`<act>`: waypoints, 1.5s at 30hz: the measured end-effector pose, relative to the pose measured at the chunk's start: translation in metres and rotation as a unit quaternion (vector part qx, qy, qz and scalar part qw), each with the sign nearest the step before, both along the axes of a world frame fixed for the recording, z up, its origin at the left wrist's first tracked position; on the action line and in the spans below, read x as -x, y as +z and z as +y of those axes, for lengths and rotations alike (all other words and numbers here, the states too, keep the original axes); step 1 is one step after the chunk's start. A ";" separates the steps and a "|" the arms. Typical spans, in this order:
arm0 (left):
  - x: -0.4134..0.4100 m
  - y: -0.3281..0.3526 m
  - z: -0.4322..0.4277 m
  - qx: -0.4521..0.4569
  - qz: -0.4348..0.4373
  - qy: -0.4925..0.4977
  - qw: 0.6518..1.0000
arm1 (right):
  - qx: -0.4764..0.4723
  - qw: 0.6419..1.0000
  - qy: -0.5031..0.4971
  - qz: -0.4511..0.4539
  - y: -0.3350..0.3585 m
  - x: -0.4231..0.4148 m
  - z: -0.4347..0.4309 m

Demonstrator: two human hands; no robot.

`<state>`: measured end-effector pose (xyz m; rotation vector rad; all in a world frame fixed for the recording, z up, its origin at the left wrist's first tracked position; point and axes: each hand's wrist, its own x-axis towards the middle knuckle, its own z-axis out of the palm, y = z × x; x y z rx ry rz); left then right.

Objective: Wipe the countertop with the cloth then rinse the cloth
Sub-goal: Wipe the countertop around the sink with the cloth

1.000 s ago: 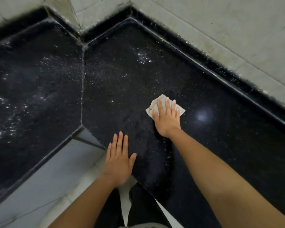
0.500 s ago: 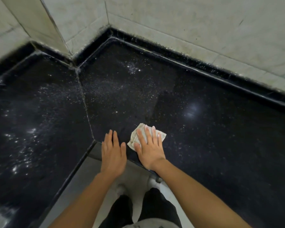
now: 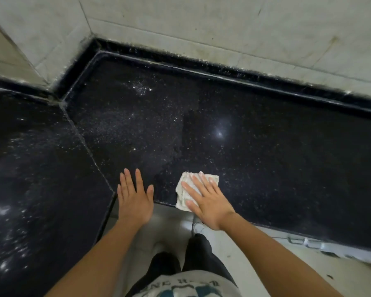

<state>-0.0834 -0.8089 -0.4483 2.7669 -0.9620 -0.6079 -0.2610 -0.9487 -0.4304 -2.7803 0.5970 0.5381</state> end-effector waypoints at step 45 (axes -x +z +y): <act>-0.045 -0.009 -0.022 0.004 -0.038 -0.006 0.999 | -0.035 0.994 -0.096 -0.029 -0.010 -0.218 -0.150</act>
